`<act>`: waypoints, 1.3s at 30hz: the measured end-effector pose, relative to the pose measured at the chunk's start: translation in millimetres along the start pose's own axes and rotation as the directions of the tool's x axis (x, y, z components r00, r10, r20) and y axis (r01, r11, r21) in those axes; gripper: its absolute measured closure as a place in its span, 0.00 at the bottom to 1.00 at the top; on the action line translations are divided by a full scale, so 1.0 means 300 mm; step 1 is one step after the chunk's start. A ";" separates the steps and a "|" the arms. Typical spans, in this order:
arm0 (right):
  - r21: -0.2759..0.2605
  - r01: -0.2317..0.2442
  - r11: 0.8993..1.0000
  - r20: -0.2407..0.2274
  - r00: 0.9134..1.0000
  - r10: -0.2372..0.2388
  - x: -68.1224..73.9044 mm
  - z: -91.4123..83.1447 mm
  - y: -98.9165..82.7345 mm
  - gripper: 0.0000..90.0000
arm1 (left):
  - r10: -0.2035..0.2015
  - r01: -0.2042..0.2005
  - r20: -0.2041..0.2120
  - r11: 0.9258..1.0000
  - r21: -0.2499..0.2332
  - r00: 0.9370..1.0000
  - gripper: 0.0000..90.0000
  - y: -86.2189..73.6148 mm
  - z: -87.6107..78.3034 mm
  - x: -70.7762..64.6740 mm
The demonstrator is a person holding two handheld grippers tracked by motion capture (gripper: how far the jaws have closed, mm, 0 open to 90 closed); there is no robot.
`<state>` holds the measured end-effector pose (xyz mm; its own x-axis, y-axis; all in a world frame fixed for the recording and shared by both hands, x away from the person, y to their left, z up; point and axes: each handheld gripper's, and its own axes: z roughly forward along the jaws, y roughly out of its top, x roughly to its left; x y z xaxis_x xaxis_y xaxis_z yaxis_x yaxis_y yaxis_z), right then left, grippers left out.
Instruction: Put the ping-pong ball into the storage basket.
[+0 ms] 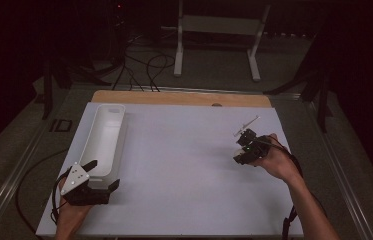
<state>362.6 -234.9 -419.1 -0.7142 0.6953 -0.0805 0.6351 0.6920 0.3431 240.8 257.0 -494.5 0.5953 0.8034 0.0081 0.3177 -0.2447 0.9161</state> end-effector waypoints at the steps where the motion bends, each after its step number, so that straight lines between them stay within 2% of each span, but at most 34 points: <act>1: -0.002 0.005 1.000 0.001 1.000 -0.005 0.000 -0.003 0.002 0.55 | 0.000 0.000 0.000 1.000 0.000 1.000 0.00 0.000 0.000 0.000; 39: -0.013 0.052 0.999 0.006 0.999 -0.052 0.022 -0.075 0.090 0.55 | 0.003 -0.003 0.006 1.000 0.000 1.000 0.00 0.000 -0.001 -0.001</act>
<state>368.4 -215.9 -389.5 -0.7442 0.6599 -0.1036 0.5936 0.7244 0.3505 240.5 257.0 -494.4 0.6003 0.7997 0.0082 0.3160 -0.2466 0.9162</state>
